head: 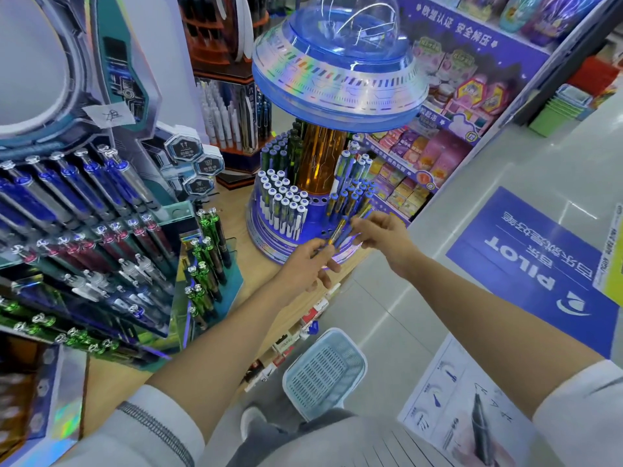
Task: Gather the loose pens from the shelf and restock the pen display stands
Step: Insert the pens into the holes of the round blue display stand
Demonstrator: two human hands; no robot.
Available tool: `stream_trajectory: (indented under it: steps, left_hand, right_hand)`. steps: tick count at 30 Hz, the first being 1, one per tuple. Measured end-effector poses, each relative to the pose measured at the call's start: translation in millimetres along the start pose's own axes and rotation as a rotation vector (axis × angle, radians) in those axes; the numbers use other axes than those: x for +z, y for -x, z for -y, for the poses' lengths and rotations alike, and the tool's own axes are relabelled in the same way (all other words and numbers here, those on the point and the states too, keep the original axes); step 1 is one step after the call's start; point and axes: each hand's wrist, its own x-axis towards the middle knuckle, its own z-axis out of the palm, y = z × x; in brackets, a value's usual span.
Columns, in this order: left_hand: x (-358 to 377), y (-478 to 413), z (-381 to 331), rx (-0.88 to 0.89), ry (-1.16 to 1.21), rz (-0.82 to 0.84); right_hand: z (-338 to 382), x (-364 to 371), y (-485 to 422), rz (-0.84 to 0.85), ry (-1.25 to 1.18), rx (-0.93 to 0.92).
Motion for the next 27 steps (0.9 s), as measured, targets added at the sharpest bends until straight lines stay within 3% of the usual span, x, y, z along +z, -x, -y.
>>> stream_trajectory:
  steps: [4,7,16,27]
  left_hand:
    - [-3,-4,3,-0.010,-0.020,-0.070]
    - [-4,-4,2,-0.004,-0.029,-0.090]
    - [-11,-1,-3,-0.007,-0.057,-0.101]
    - [-14,-7,-2,0.056,-0.056,-0.092]
  right_hand:
    - [3,-19,-8,-0.335,-0.018,-0.122]
    - [4,-23,-12,-0.426,0.048,-0.153]
    - [-7,-9,-28,-0.402,0.374,-0.098]
    - [-14,5,-22,-0.295,0.177,0.019]
